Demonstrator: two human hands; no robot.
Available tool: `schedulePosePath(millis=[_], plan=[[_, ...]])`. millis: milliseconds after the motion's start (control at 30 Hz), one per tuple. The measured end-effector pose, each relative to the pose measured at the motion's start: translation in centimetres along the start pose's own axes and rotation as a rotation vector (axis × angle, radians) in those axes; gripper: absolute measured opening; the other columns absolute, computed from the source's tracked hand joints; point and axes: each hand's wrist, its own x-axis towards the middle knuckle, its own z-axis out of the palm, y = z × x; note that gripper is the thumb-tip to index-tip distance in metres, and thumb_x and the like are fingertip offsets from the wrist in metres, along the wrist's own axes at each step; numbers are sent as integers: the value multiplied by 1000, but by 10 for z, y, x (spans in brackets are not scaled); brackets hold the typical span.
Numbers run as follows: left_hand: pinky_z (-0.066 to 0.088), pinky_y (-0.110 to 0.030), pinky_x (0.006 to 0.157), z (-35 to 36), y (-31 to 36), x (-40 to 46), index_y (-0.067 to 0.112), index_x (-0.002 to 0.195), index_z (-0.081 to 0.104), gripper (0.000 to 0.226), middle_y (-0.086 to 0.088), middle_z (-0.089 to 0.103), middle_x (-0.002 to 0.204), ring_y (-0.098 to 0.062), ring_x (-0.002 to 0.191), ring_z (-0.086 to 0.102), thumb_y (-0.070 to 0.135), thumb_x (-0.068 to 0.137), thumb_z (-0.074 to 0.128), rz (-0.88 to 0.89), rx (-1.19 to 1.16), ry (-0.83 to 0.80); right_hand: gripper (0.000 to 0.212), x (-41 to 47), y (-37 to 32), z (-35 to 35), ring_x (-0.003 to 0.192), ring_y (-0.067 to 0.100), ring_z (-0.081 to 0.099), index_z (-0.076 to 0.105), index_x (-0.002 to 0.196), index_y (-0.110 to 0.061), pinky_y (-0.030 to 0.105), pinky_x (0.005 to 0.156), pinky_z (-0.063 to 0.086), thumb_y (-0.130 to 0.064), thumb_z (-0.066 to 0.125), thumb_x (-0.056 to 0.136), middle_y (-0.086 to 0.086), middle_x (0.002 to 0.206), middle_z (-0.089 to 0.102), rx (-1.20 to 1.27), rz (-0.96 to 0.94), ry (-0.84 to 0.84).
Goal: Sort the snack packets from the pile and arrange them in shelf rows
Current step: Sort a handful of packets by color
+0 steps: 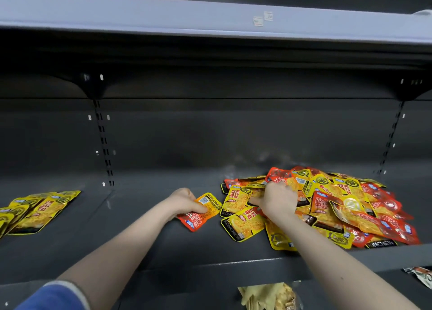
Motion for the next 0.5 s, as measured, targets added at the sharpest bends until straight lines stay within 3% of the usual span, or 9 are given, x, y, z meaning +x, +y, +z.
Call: schedulePosePath(millis=[100, 233, 400, 500], plan=[[54, -29, 73, 2, -4, 3, 7, 91, 62, 23, -9, 69, 87, -16, 70, 64, 18, 77, 77, -10, -36, -25, 55, 3, 3, 5, 112, 31, 54, 53, 114, -12, 36, 88, 43, -43, 74, 75, 9, 118, 60, 182, 79, -9], [54, -31, 74, -3, -7, 7, 8, 92, 60, 18, -8, 68, 84, -17, 70, 65, 13, 80, 73, -36, -126, -51, 45, 9, 9, 2, 108, 35, 57, 47, 114, -6, 40, 86, 47, -14, 72, 78, 14, 113, 62, 532, 199, -74], [55, -36, 81, -9, -14, 8, 7, 99, 60, 23, -11, 70, 89, -21, 74, 66, 12, 80, 73, -63, -210, -36, 45, 15, 17, -14, 106, 32, 58, 54, 116, -1, 35, 87, 47, -7, 75, 76, 14, 111, 61, 630, 201, -220], [55, -33, 73, -12, -14, 6, 8, 98, 58, 23, -11, 69, 87, -21, 72, 66, 12, 81, 73, -75, -222, -23, 42, 13, 23, -30, 92, 28, 53, 57, 111, -1, 33, 75, 46, 3, 75, 73, 12, 99, 56, 697, 212, -358]])
